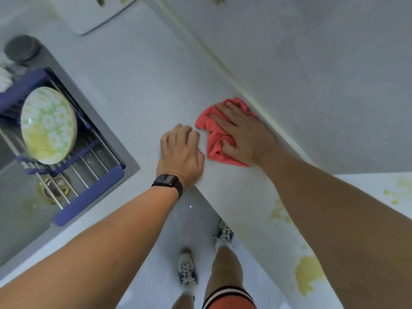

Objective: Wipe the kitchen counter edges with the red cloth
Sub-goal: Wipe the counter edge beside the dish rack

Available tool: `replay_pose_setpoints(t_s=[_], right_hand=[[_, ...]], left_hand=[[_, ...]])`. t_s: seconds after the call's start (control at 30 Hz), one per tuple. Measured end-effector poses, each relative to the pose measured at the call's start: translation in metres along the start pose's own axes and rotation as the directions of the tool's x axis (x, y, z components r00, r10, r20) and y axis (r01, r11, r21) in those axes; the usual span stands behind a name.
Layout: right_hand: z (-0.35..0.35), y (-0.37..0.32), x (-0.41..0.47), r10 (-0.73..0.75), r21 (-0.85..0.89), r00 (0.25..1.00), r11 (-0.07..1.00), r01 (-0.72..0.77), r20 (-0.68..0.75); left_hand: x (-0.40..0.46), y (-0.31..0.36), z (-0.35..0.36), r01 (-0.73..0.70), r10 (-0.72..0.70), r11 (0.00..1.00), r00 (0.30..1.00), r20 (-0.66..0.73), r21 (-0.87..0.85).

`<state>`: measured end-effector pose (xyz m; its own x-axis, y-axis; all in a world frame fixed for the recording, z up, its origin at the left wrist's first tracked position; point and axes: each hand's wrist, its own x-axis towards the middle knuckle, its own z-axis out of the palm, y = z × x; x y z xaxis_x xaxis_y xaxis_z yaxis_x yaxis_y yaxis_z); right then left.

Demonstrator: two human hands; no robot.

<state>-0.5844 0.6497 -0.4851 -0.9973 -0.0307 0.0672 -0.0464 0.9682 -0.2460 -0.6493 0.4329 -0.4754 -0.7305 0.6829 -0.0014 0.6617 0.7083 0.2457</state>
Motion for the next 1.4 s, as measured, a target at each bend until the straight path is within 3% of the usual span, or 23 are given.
replay_pose_setpoints(t_s=[0.4,0.6,0.9,1.13,1.4], right_hand=[[0.002,-0.009,0.092,-0.004,0.045,1.0,0.999,0.004,0.012],[-0.001,-0.015,0.037,0.036,0.016,0.998,0.999,-0.035,-0.05],[-0.012,-0.03,-0.128,0.264,-0.036,0.96,0.963,-0.269,-0.097],[-0.01,-0.031,-0.129,0.344,-0.042,0.939,0.938,-0.344,-0.009],[-0.011,-0.023,-0.117,0.291,-0.063,0.956,0.955,-0.289,0.028]], left_hand=[[0.002,0.001,0.003,0.01,-0.009,1.0,0.998,-0.061,0.02],[0.0,0.003,0.001,0.01,-0.01,1.0,0.998,-0.061,0.004],[-0.001,0.006,-0.008,0.026,-0.026,1.0,1.0,0.01,-0.003],[-0.003,0.004,-0.006,0.007,-0.007,1.0,1.0,-0.005,0.017],[-0.002,0.003,-0.004,-0.002,0.001,1.0,1.0,0.005,0.021]])
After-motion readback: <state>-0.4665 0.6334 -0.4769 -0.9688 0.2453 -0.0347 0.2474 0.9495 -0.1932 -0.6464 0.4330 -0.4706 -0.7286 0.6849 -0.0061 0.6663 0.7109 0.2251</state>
